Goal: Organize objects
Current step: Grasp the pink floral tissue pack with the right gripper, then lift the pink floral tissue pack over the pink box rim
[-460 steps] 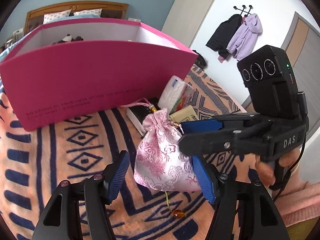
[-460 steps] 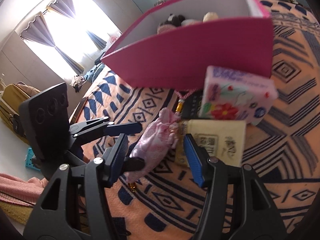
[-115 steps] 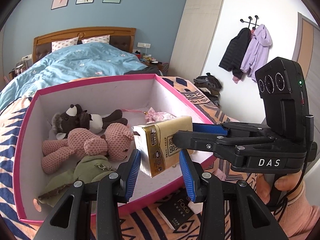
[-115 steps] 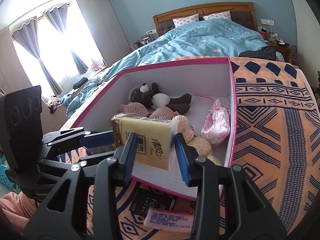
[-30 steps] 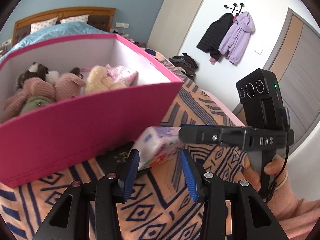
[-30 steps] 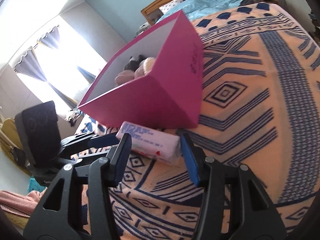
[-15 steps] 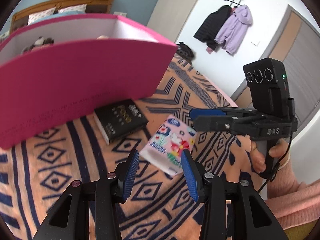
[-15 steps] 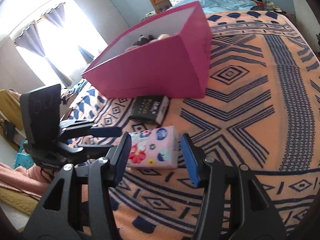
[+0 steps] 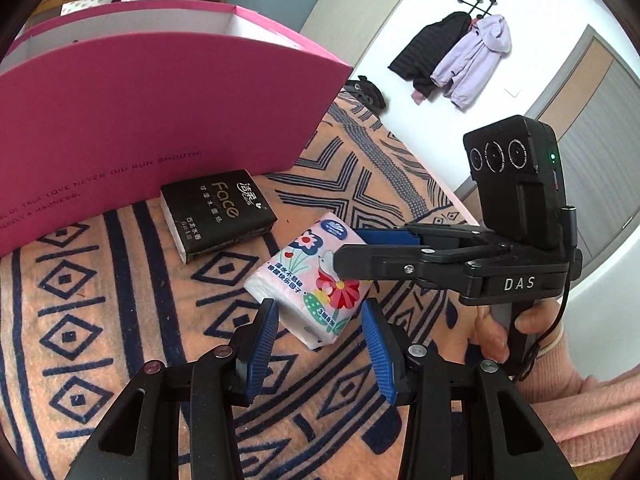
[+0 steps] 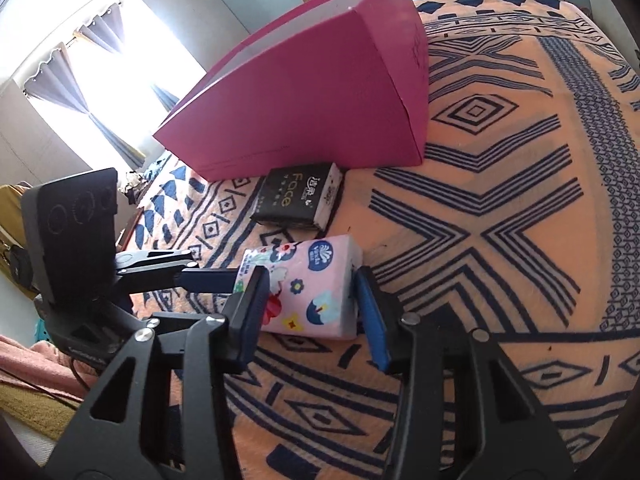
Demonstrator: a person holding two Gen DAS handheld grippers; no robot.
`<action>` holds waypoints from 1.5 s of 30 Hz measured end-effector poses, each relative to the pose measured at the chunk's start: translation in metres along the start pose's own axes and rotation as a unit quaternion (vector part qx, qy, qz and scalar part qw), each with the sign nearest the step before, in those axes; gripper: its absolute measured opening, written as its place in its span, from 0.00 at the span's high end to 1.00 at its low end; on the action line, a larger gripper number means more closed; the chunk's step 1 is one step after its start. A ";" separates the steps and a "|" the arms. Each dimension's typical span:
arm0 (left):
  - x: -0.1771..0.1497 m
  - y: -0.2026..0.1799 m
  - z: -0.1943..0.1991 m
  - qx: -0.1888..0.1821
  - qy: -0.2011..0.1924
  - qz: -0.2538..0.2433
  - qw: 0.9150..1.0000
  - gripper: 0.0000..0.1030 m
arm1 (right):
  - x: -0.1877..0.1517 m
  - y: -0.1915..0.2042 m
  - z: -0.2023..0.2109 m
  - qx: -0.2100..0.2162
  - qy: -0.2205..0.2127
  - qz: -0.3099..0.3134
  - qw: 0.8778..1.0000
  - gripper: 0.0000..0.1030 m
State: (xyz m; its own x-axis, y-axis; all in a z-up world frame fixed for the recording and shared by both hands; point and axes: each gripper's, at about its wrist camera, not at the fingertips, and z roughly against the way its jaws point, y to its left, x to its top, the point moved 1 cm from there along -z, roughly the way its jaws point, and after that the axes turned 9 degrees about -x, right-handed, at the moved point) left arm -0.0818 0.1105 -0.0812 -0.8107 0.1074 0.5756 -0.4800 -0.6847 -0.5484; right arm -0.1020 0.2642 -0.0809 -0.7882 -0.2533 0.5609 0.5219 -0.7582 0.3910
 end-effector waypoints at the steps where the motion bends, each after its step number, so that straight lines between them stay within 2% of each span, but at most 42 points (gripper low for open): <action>1: 0.001 -0.001 0.001 0.002 -0.002 -0.002 1.000 0.59 | 0.000 0.001 0.002 0.001 -0.003 0.000 1.000 0.54; 15: 0.013 -0.017 0.030 0.023 -0.042 -0.039 0.998 0.59 | 0.009 0.025 0.028 0.000 -0.043 0.017 0.999 0.54; 23: 0.021 -0.026 0.039 0.048 -0.055 -0.054 0.996 0.59 | 0.018 0.033 0.035 0.002 -0.060 0.023 0.998 0.54; 45: 0.042 -0.036 0.058 0.063 -0.086 -0.089 0.990 0.59 | 0.041 0.047 0.045 -0.004 -0.089 0.029 0.996 0.54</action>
State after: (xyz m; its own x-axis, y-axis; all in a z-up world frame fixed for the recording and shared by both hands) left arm -0.0796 0.0977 -0.0020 -0.6430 0.1183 0.7567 -0.5556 -0.7520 -0.3546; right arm -0.0949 0.2452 -0.0064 -0.6863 -0.1873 0.7028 0.5619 -0.7501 0.3489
